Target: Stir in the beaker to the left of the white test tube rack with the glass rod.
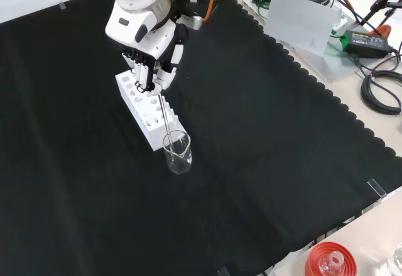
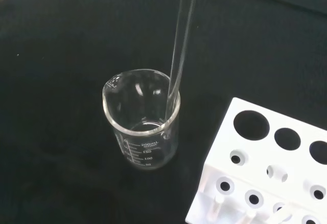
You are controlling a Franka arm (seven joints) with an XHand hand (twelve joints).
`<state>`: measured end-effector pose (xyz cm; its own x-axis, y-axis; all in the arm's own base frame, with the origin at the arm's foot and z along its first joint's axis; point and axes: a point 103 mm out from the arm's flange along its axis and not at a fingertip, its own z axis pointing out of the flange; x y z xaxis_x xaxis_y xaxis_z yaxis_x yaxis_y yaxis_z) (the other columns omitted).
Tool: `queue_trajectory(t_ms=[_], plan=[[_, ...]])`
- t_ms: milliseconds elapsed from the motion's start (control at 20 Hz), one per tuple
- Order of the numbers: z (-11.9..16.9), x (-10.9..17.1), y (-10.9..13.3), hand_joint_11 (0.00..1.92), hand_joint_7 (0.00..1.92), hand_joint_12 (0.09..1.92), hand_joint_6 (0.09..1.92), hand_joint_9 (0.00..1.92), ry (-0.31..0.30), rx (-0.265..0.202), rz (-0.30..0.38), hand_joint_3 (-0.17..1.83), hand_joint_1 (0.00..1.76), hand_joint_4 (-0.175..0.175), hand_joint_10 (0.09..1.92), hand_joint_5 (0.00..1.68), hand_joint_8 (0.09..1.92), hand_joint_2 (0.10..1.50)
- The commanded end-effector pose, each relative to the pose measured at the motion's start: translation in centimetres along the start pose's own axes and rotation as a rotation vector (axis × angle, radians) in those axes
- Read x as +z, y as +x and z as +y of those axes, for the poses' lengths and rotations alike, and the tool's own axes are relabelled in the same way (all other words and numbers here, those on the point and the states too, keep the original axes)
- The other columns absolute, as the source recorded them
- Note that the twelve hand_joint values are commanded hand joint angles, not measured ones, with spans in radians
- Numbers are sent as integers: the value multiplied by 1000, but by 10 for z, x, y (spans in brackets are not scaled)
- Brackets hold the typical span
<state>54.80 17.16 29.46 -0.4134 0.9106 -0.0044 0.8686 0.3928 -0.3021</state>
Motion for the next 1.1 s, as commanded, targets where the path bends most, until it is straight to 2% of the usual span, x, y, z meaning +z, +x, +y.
queue_trajectory(t_ms=[50, 550, 700, 1000, 1100], plan=[[-9, -3, 20, 1520, 1092, 723, 852, 1660, 12, 5, -23, 0, 1283, -175, 570, 903, 1118, 1113], [-5, -4, 53, 1519, 1092, 724, 852, 1659, -6, -49, -14, 0, 1283, -175, 570, 903, 1117, 1113], [-7, -3, 50, 1519, 1093, 725, 852, 1659, -15, -54, -11, 0, 1283, -175, 569, 903, 1117, 1113], [12, -7, 55, 1519, 1093, 725, 852, 1659, -8, -65, -29, 0, 1283, -175, 569, 903, 1116, 1113], [10, -6, 51, 1519, 1093, 725, 852, 1659, -27, -66, -24, 0, 1283, -175, 569, 904, 1116, 1113]])
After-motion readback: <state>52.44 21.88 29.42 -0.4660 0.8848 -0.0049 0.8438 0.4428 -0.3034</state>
